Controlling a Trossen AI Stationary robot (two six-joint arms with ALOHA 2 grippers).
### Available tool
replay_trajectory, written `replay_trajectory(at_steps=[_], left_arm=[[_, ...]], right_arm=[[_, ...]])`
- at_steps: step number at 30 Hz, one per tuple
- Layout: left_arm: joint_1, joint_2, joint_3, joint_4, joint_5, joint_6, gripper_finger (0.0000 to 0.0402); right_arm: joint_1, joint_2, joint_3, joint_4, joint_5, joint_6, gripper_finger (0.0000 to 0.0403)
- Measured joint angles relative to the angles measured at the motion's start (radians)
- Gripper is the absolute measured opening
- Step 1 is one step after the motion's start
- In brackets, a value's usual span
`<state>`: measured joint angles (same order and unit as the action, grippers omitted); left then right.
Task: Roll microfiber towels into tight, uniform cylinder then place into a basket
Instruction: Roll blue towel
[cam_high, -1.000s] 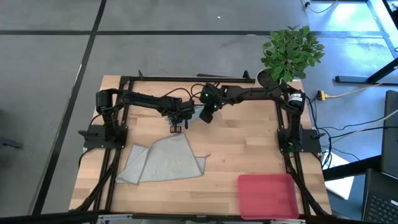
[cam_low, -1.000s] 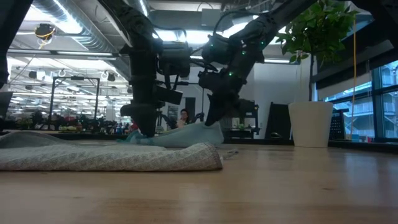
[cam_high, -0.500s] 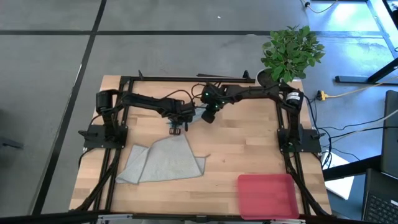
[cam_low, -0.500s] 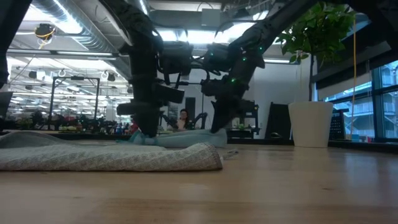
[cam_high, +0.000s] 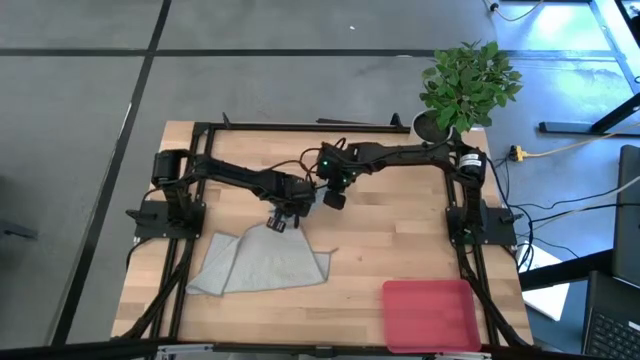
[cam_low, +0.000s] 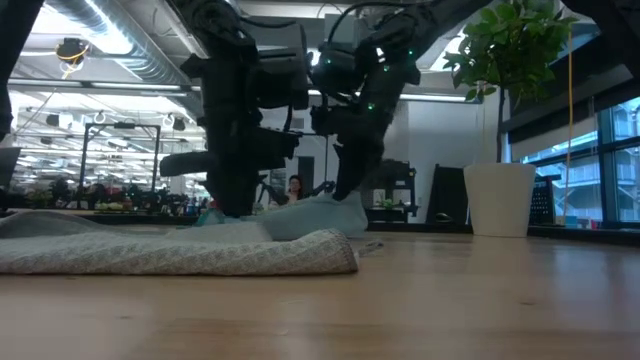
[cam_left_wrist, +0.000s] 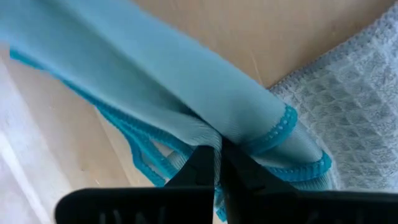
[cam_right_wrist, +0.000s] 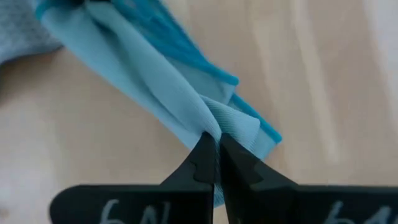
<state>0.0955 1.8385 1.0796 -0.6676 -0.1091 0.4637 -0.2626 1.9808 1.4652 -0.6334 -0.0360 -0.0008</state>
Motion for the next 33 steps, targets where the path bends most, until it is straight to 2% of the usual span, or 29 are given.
replay_trajectory(at_steps=[3, 14, 23, 33], left_arm=[[-0.007, 0.0, 0.0, 0.002, -0.005, 0.011, 0.0], [-0.007, 0.0, 0.0, 0.005, -0.003, 0.029, 0.0], [-0.006, 0.0, 0.0, 0.006, -0.011, 0.037, 0.0], [-0.007, 0.0, 0.0, 0.005, -0.023, 0.013, 0.0]], right_arm=[[-0.009, 0.0, -0.016, 0.068, 0.03, -0.011, 0.001], [-0.051, 0.071, -0.03, 0.16, 0.026, -0.075, 0.001], [-0.065, 0.109, -0.03, 0.148, -0.01, -0.081, 0.001], [-0.066, 0.115, -0.03, 0.15, -0.009, -0.083, 0.0053]])
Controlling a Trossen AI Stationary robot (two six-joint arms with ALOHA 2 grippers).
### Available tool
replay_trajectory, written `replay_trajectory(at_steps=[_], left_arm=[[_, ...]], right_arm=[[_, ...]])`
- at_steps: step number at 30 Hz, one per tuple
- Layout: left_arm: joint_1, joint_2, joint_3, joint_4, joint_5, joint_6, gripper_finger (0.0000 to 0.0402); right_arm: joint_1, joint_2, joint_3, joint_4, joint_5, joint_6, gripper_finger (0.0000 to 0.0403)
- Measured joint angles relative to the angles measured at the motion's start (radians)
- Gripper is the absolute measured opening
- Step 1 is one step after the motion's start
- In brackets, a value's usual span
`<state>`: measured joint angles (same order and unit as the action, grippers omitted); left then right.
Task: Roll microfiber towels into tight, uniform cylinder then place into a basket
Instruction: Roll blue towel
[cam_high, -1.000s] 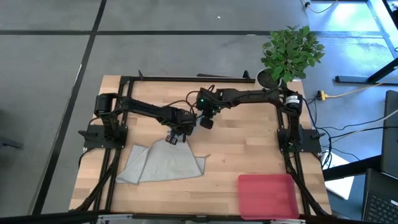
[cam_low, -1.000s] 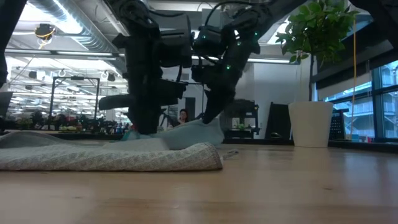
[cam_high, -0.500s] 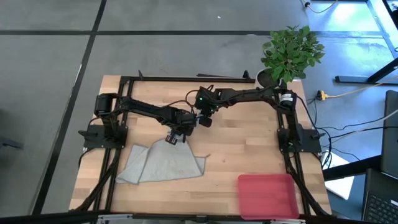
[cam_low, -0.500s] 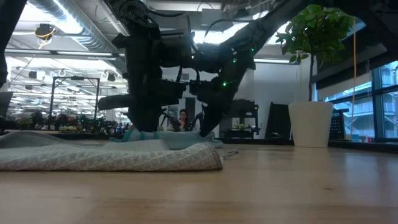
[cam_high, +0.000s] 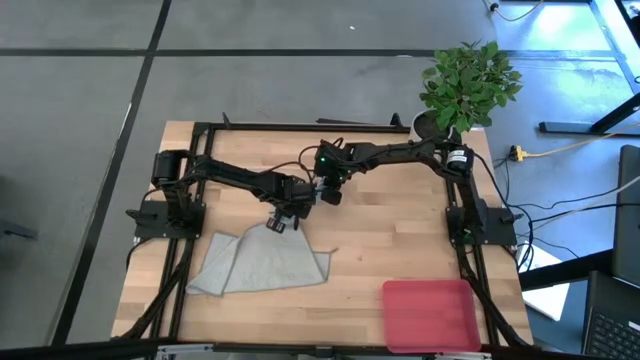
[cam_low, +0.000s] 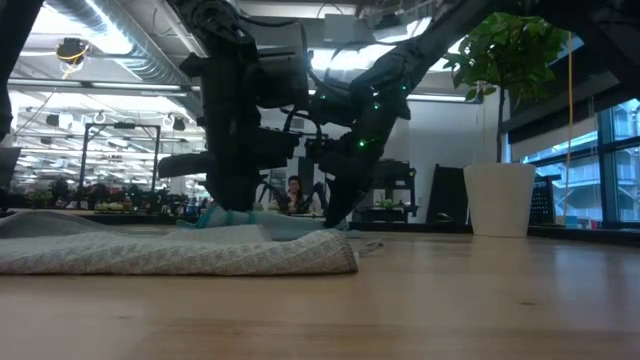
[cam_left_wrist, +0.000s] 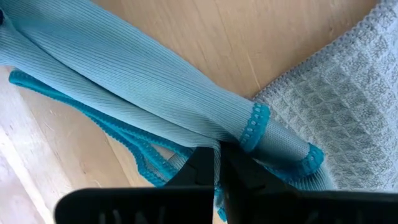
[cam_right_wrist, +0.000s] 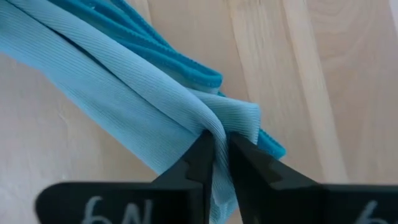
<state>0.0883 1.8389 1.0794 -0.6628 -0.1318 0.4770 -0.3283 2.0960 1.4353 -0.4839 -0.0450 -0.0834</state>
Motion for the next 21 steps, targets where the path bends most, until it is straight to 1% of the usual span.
replay_trajectory(at_steps=[4, 7, 13, 16, 19, 21], left_arm=[[0.0, 0.0, 0.0, 0.0, -0.008, -0.003, 0.0], [-0.002, 0.0, 0.0, -0.002, -0.033, -0.011, 0.0001], [-0.005, 0.001, 0.0, -0.003, -0.055, -0.056, 0.0035], [-0.005, -0.001, 0.0, -0.004, -0.094, -0.059, 0.0052], [-0.005, -0.009, 0.0, -0.005, -0.136, -0.115, 0.0059], [-0.002, -0.022, 0.0, -0.013, -0.146, -0.149, 0.0059]], right_arm=[[0.0, 0.0, 0.0, 0.0, 0.005, 0.0, 0.0076], [0.0, 0.0, 0.0, -0.003, 0.006, 0.0, 0.0097], [0.0, 0.002, -0.001, -0.03, 0.006, 0.0, 0.0137], [0.0, 0.002, -0.001, -0.044, 0.006, 0.001, 0.015], [0.0, 0.002, -0.001, -0.054, 0.006, 0.01, 0.0159], [0.0, 0.002, -0.001, -0.058, 0.005, 0.028, 0.0163]])
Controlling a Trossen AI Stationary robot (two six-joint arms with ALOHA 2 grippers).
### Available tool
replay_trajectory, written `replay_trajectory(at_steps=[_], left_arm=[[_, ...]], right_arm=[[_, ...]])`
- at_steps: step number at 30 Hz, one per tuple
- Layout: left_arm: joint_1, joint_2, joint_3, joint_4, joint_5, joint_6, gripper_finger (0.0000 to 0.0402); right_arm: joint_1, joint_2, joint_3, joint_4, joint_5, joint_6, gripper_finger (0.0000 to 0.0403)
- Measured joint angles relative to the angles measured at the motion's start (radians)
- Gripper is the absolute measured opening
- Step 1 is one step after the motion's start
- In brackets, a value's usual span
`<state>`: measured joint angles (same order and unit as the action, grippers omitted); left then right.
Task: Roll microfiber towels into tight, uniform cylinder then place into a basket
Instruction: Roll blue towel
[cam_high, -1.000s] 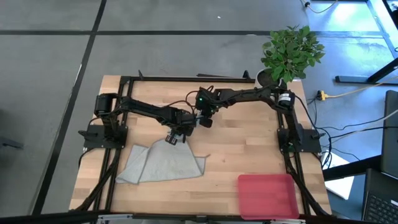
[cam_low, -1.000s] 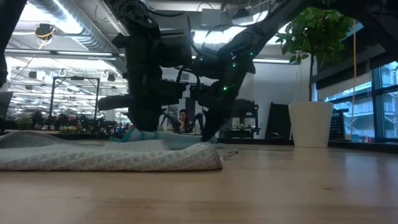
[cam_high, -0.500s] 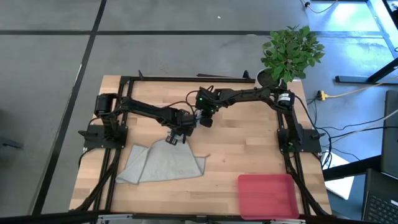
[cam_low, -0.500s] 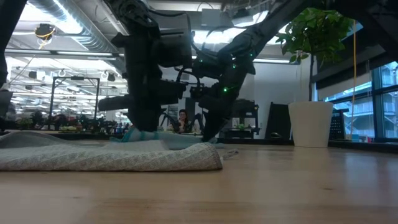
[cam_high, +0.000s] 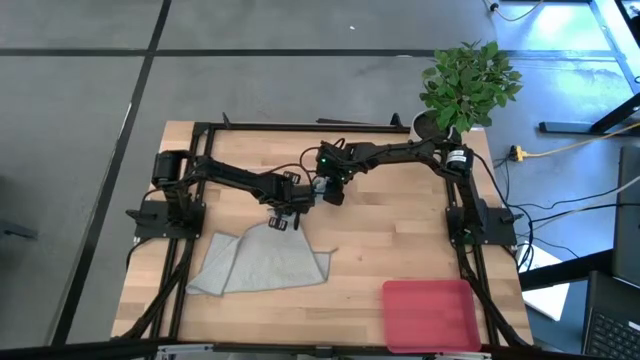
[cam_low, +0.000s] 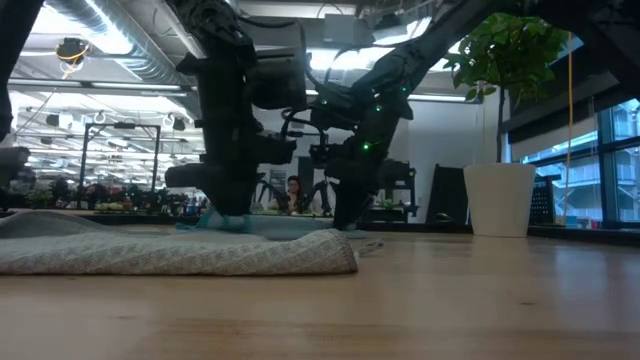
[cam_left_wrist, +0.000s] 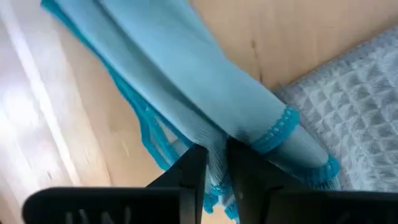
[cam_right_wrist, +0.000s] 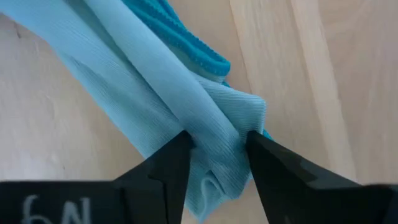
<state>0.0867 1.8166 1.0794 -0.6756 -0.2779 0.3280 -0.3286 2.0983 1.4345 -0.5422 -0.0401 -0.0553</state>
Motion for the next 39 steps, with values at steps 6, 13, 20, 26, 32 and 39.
replay_trajectory(at_steps=[6, 13, 20, 26, 32, 39], left_arm=[[0.002, -0.088, 0.0, -0.021, 0.007, -0.012, 0.0055], [0.003, -0.177, 0.001, -0.084, 0.006, -0.06, 0.0056], [0.003, -0.233, 0.002, -0.171, 0.004, -0.174, 0.0057], [0.003, -0.306, 0.003, -0.232, 0.003, -0.264, 0.0057], [0.002, -0.423, -0.053, -0.237, 0.002, -0.324, 0.0055], [0.002, -0.553, -0.162, -0.213, 0.0, -0.381, 0.0056]], right_arm=[[-0.002, 0.0, 0.0, -0.025, -0.002, 0.025, 0.0166], [-0.001, 0.0, 0.0, -0.036, -0.002, 0.055, 0.0166], [-0.001, 0.0, 0.0, -0.036, -0.003, 0.055, 0.0166], [-0.003, 0.0, 0.009, -0.044, -0.006, 0.051, 0.0166], [-0.005, -0.013, 0.029, -0.062, -0.005, 0.051, 0.0166], [-0.01, -0.047, 0.061, -0.075, 0.006, 0.072, 0.0166]])
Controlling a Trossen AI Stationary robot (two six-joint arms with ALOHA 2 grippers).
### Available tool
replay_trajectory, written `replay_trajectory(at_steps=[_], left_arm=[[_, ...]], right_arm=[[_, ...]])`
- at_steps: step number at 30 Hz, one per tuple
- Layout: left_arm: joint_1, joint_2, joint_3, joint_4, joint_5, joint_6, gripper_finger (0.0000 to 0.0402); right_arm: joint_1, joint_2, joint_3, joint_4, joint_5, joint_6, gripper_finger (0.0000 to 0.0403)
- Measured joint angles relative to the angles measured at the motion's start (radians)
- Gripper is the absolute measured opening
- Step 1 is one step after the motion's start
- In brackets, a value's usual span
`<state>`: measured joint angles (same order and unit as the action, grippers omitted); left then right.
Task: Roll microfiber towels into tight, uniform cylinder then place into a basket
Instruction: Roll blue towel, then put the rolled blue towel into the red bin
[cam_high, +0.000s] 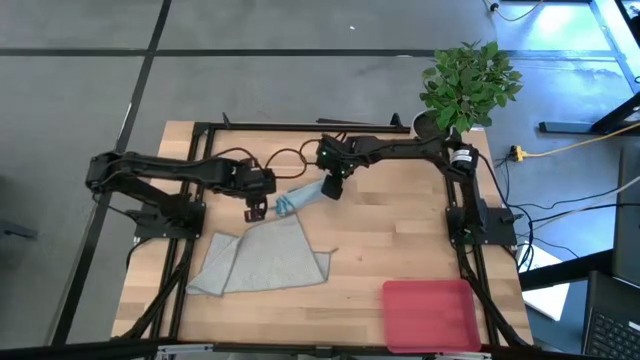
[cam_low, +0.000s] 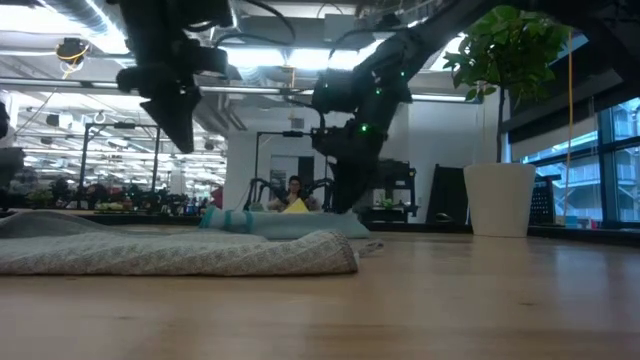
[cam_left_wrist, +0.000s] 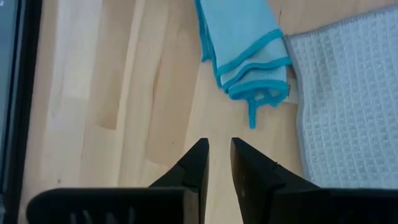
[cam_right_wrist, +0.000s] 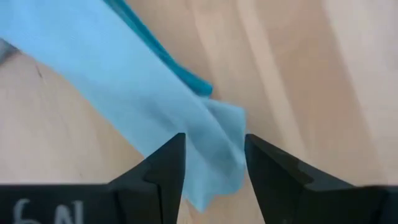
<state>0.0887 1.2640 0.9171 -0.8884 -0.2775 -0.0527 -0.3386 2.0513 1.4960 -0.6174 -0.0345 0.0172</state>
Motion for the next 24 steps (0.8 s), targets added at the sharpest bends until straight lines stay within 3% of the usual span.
replay_trajectory(at_steps=[13, 20, 24], left_arm=[[0.0, -0.114, -0.125, 0.113, 0.001, -0.023, 0.0052], [-0.019, -0.2, -0.186, 0.166, 0.002, 0.003, 0.0056], [-0.041, -0.287, -0.224, 0.23, 0.007, 0.034, 0.0056]], right_arm=[[0.007, -0.066, 0.035, -0.033, 0.023, -0.031, 0.0166], [0.061, -0.143, 0.035, -0.058, 0.173, -0.068, 0.0166], [0.101, -0.179, 0.024, -0.048, 0.179, -0.127, 0.0166]])
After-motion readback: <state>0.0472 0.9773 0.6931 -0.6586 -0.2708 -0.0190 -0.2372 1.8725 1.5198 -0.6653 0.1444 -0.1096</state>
